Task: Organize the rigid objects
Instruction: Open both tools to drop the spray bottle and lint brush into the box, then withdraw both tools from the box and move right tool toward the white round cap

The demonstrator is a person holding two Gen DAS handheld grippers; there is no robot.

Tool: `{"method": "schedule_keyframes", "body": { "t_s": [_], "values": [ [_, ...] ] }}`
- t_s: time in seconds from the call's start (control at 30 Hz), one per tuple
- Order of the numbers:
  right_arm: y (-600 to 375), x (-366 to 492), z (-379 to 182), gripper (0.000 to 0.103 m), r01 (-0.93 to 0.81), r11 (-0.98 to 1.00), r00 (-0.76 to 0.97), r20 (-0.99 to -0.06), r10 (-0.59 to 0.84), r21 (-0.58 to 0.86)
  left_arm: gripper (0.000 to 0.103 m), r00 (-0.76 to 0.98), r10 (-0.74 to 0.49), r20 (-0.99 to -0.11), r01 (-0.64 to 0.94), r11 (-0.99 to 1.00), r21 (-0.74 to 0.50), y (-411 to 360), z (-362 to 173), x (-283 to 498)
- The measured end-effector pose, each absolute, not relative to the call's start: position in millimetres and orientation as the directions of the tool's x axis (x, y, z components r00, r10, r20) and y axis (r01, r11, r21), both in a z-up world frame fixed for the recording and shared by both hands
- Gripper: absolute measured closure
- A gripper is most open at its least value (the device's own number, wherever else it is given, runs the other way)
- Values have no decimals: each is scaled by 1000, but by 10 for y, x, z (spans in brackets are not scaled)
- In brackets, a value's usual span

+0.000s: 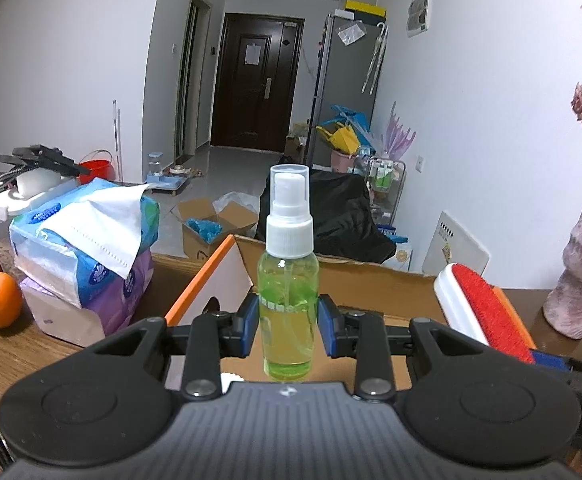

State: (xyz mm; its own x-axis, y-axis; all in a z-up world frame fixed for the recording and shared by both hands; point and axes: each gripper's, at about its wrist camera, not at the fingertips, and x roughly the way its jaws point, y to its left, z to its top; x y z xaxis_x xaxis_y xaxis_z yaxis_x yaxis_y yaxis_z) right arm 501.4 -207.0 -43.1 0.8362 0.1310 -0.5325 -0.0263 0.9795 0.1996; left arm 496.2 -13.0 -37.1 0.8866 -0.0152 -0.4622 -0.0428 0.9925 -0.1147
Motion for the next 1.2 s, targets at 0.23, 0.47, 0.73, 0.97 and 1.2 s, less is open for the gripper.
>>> {"method": "schedule_keyframes", "body": {
  "t_s": [0.23,0.47,0.73,0.97,1.2],
  "values": [
    [-2110,5133,-483,48,-4,981,822,-558,114,194,71,875,-4,-484,-43,995,-86,-150,-448,5030],
    [-2157,5120,-478,31,-8,979,797,-591,130,205,23,866,-5,-499,-33,997,-66,-120,-419,5014],
    [-2265,4924,-351,9,-1,983,836,-538,103,186,0,886,80,-457,-115,992,-49,26,-322,4855],
    [-2131,4799,-351,0,-53,987,853,-506,125,154,0,889,108,-445,-143,989,-44,134,-262,4697],
    [-2016,4645,-337,0,-91,989,868,-477,136,115,0,893,130,-431,-156,987,-25,176,-252,4530]
  ]
}}
